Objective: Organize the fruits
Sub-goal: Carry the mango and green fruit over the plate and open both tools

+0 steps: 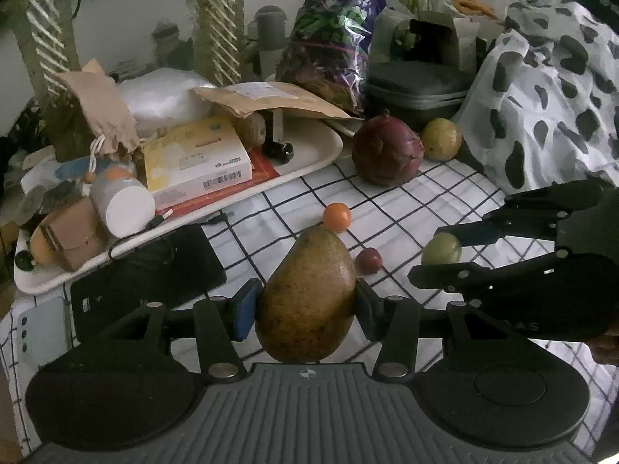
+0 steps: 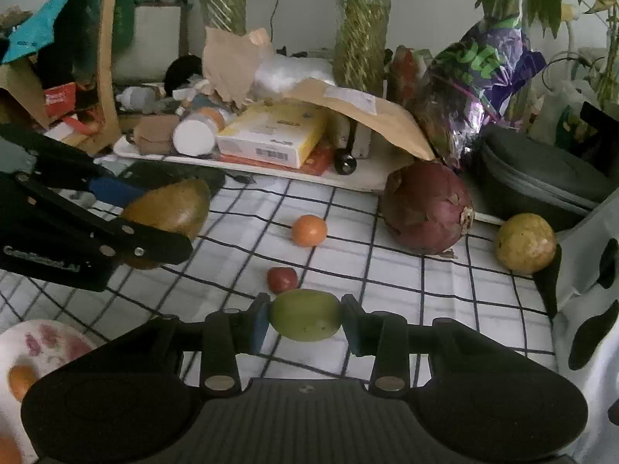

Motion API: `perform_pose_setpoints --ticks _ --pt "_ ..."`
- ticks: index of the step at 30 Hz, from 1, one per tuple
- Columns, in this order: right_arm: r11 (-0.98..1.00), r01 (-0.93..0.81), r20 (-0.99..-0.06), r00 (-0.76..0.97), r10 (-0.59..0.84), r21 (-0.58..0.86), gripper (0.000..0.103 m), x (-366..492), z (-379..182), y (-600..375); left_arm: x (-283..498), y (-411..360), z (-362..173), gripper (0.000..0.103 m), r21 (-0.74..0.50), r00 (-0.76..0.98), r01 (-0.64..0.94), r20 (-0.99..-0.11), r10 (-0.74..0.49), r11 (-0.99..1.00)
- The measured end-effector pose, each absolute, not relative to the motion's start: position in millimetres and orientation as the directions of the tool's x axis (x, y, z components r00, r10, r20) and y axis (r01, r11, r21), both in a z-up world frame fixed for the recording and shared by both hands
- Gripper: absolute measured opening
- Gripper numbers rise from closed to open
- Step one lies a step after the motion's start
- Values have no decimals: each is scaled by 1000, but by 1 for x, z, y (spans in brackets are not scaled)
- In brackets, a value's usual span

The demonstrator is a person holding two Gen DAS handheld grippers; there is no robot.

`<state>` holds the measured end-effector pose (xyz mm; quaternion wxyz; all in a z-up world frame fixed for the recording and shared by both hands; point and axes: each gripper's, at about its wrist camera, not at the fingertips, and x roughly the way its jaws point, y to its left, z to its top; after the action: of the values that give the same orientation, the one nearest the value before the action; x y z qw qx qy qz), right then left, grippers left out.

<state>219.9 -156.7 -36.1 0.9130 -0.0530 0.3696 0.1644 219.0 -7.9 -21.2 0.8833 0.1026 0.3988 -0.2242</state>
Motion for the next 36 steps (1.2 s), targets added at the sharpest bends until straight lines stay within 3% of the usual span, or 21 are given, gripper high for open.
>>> perform_pose_setpoints --ticks 36 --pt "891 -452 -663 652 369 51 41 108 4 -146 137 21 -29 49 -286 426 307 -811 -400 908"
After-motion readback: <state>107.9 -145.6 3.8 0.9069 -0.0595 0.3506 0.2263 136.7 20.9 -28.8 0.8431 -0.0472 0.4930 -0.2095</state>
